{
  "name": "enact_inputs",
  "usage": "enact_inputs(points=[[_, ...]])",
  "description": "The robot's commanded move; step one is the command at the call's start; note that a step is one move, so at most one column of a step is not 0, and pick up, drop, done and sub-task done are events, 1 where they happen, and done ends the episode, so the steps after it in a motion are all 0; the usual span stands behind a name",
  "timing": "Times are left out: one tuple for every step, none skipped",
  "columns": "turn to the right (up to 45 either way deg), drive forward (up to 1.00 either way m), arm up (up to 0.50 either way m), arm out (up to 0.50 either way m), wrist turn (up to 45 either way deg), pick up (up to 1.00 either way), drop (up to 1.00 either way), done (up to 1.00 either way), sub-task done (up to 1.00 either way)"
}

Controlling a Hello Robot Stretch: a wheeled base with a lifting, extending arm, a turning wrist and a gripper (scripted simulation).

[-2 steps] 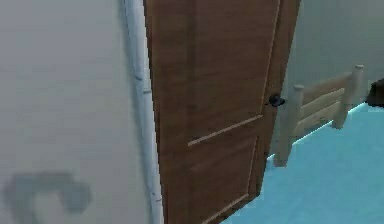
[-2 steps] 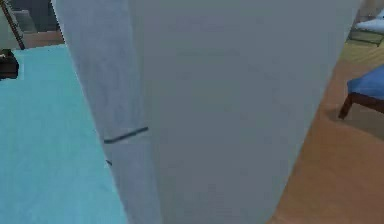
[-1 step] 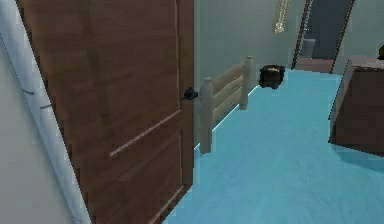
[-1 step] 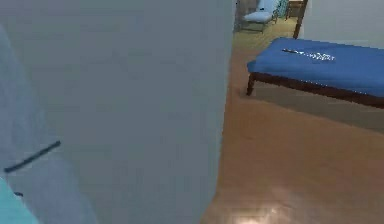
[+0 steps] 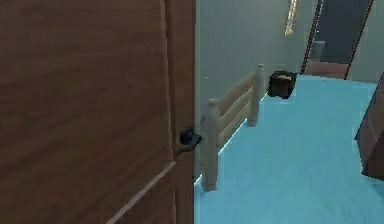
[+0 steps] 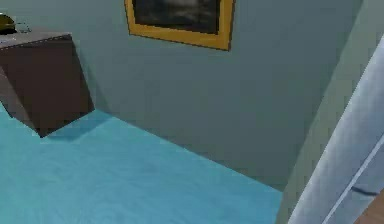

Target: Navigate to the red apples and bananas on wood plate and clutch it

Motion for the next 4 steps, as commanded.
enact_inputs(points=[[36.0, 0.00, 0.00, 0.00, 0.0, 0.00, 0.00, 0.00, 0.00], [0.0, 1.00, 0.00, 0.00, 0.0, 0.00, 0.00, 0.00, 0.00], [0.0, 1.00, 0.00, 0.00, 0.0, 0.00, 0.00, 0.00, 0.00], [0.0, 1.00, 0.00, 0.00, 0.0, 0.00, 0.00, 0.00, 0.00]])
